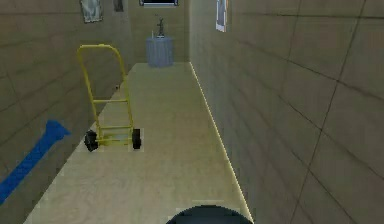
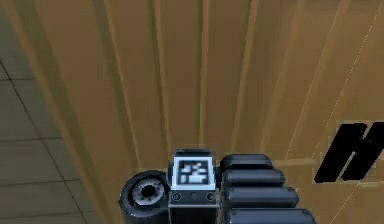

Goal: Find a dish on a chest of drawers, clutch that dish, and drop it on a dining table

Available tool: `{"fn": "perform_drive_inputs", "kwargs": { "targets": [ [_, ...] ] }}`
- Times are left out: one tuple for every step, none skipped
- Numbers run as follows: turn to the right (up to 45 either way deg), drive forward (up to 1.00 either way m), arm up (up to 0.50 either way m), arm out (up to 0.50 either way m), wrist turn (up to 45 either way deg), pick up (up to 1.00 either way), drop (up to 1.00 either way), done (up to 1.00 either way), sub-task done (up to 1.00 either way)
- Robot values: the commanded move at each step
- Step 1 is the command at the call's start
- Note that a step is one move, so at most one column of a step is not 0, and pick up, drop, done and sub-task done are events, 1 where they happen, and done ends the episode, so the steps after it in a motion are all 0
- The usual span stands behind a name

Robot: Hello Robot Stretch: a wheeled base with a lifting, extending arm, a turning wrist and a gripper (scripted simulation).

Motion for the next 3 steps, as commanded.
{"fn": "perform_drive_inputs", "kwargs": {
  "targets": [
    [0.0, 1.00, 0.00, 0.00, 0.0, 0.00, 0.00, 0.00, 0.00],
    [-3.0, 0.00, 0.00, 0.00, 0.0, 0.00, 0.00, 0.00, 0.00],
    [0.0, 0.75, 0.00, 0.00, 0.0, 0.00, 0.00, 0.00, 0.00]
  ]
}}
